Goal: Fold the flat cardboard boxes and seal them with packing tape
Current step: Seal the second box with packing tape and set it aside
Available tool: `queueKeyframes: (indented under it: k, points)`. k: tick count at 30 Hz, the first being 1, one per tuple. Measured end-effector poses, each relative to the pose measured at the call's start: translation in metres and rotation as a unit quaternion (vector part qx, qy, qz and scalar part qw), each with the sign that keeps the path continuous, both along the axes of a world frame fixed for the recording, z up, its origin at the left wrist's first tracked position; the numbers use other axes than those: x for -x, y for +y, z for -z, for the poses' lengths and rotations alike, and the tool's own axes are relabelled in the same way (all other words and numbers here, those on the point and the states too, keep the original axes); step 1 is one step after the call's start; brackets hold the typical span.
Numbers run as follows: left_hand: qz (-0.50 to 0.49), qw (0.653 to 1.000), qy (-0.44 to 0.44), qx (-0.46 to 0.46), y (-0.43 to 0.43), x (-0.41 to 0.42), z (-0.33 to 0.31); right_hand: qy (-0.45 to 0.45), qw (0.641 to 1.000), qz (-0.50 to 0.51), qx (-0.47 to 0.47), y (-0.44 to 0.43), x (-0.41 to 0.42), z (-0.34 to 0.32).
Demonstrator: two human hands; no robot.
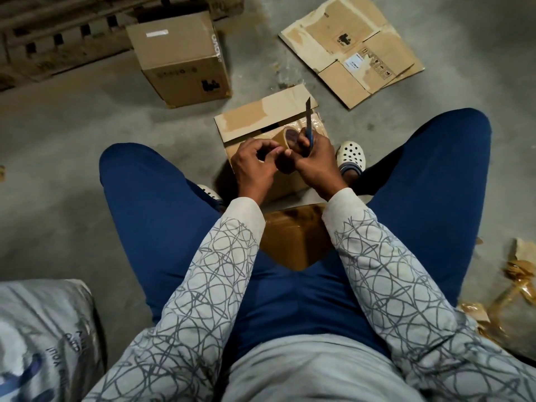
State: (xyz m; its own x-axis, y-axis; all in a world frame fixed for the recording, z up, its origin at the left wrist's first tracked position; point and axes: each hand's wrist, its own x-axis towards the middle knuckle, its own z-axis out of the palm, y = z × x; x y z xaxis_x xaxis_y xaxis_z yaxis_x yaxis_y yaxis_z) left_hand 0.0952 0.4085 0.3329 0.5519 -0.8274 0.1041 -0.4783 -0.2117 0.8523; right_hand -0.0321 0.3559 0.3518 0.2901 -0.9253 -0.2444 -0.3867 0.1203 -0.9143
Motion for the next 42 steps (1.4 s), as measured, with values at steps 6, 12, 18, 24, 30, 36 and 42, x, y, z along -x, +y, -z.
queueKeyframes:
  k: [6,12,18,24,30,36,42]
  points:
    - [-0.019,0.999,-0.013,0.037,-0.001,0.003,0.003,0.024,0.999,0.018,0.022,0.004,-0.002,0.003]
    - [-0.032,0.997,-0.047,0.053,0.0,0.002,0.006,0.019,0.999,0.026,0.029,0.008,-0.005,0.001]
    - [-0.039,0.996,-0.047,0.068,0.006,0.007,0.001,-0.011,1.0,0.009,0.027,0.01,-0.007,-0.006]
    - [-0.074,0.991,-0.06,0.097,0.013,0.003,-0.007,-0.033,0.997,-0.008,0.076,0.012,-0.01,-0.018]
    - [-0.046,0.981,-0.14,0.126,0.014,-0.003,-0.009,-0.001,0.989,-0.029,0.144,0.014,-0.008,-0.019]
    - [-0.009,0.986,-0.151,0.073,0.012,-0.008,-0.014,0.019,0.986,-0.044,0.16,0.013,-0.006,-0.021]
    - [-0.006,0.981,-0.191,-0.026,0.007,0.003,-0.01,0.012,0.988,-0.06,0.139,0.017,-0.01,-0.022]
